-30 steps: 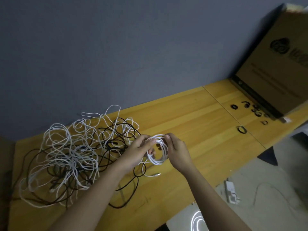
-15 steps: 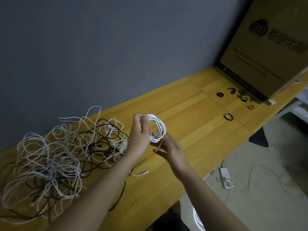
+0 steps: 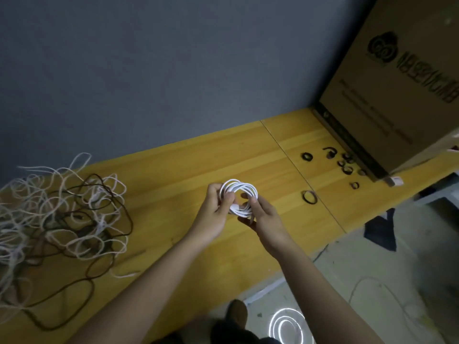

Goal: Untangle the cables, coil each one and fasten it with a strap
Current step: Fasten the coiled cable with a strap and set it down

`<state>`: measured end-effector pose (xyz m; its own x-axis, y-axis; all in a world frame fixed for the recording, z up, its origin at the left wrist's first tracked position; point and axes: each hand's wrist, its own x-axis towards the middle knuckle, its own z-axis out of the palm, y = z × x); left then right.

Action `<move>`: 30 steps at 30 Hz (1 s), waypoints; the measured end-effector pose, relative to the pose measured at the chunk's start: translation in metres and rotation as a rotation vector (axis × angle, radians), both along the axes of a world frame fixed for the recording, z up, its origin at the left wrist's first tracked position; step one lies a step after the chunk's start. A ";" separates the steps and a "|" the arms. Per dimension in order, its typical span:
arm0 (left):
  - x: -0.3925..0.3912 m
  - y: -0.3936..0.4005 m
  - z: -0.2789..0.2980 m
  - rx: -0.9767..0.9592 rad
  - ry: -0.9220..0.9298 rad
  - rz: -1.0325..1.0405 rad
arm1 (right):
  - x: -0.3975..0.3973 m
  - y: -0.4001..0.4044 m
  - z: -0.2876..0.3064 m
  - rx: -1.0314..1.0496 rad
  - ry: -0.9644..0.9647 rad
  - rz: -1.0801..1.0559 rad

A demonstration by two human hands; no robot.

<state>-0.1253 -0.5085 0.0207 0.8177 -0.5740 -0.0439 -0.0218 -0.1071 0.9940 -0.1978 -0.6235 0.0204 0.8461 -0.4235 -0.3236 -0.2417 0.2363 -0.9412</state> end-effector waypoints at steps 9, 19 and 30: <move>0.015 -0.061 -0.007 0.265 0.129 -0.216 | -0.014 -0.067 -0.013 -0.311 0.030 0.063; 0.014 -0.159 -0.006 0.589 -0.520 -0.199 | -0.032 -0.166 -0.033 -0.089 0.118 0.110; 0.054 -0.313 -0.044 0.877 -0.419 -0.086 | 0.012 -0.422 -0.119 -0.527 0.437 0.068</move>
